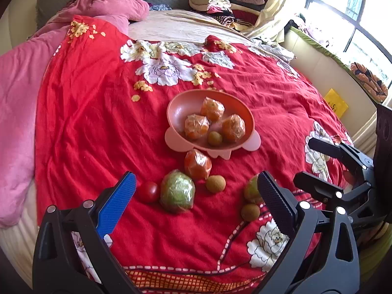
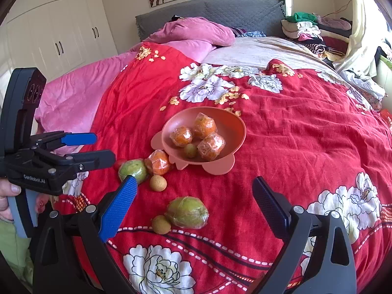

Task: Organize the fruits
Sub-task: 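Move the left tool toward a large green bagged fruit while the right tool approaches another green bagged fruit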

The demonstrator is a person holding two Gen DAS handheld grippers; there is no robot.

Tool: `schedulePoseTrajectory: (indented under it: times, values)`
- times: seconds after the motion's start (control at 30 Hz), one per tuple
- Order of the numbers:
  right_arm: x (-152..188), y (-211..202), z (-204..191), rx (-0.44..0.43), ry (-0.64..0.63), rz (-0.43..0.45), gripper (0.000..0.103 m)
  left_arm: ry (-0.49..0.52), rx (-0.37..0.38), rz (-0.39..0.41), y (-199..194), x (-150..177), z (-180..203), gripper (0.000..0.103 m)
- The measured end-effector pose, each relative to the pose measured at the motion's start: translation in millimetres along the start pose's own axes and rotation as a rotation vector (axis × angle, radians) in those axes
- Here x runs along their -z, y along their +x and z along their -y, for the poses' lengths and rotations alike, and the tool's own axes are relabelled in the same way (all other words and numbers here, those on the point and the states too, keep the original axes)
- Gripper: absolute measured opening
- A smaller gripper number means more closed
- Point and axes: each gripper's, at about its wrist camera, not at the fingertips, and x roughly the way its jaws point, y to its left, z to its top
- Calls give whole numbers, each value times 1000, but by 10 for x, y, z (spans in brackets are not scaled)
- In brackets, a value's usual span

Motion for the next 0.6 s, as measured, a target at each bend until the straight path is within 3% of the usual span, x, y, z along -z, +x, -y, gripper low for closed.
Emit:
schedulePoseTrajectory:
  times: [0.6]
  values:
    - [296,82,-15,8,5,-76,95,-19,14,-73,138,437,-62,93]
